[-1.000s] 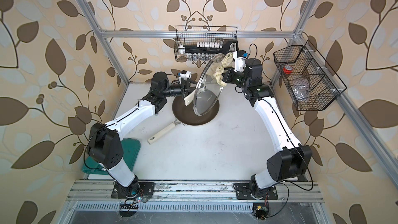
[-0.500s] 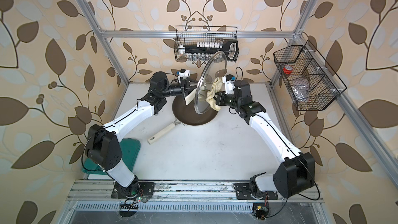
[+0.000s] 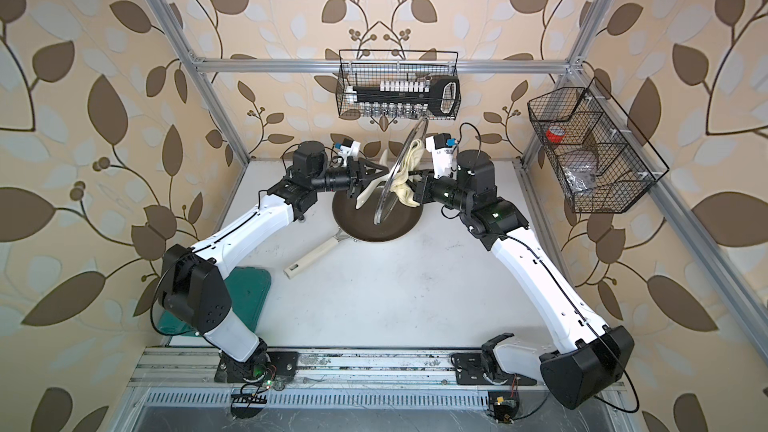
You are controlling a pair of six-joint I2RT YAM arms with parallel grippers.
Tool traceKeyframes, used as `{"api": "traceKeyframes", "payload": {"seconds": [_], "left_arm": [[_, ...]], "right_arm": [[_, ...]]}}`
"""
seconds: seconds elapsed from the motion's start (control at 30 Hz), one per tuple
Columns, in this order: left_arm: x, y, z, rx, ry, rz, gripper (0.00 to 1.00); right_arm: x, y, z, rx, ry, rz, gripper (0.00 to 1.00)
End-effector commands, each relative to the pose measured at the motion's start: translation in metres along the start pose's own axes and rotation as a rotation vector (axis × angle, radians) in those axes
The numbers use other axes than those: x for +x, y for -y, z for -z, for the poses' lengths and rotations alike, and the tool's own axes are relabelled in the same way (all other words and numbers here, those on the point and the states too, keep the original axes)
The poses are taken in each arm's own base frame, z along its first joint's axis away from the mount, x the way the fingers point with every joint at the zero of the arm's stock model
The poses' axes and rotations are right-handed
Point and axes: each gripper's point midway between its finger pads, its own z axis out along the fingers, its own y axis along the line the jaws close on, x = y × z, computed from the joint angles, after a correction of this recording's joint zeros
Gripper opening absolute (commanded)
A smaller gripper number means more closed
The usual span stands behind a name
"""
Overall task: Wipe the pot lid with a cloth
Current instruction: Wipe the pot lid.
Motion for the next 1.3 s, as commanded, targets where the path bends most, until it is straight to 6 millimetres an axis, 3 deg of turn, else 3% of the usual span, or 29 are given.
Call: {"api": "traceKeyframes", "payload": {"seconds": [0.0,0.03,0.07,0.13,0.43,0.7,0.97,1.07,1.27], "left_arm": [[-0.001,0.124,0.053,0.179,0.157,-0.495,0.00],[-0.004,0.119,0.052,0.142,0.172,-0.523,0.00],[0.000,0.129,0.064,0.125,0.196,-0.576,0.00],[-0.005,0.127,0.069,0.060,0.237,-0.653,0.00],[0.001,0.106,0.079,-0.251,0.299,-1.020,0.00],[0.005,0.103,0.069,-0.449,0.349,-1.249,0.00],[0.007,0.117,0.067,-0.548,0.450,-1.400,0.00],[0.005,0.119,0.068,-0.565,0.478,-1.410,0.00],[-0.006,0.123,0.073,-0.593,0.551,-1.327,0.00]], "right_arm": [[-0.013,0.020,0.026,0.088,0.047,0.007,0.00],[-0.014,0.026,0.032,0.105,0.058,0.001,0.00],[-0.016,0.031,0.040,0.125,0.068,0.004,0.00],[-0.019,0.034,0.051,0.157,0.070,0.027,0.00],[-0.033,0.012,0.072,0.153,0.058,0.150,0.00],[-0.017,0.003,0.049,0.186,-0.061,0.295,0.00],[0.012,0.028,0.023,0.310,-0.241,0.293,0.00],[0.025,0.039,0.017,0.346,-0.306,0.271,0.00],[0.050,0.040,0.015,0.316,-0.403,0.262,0.00]]}}
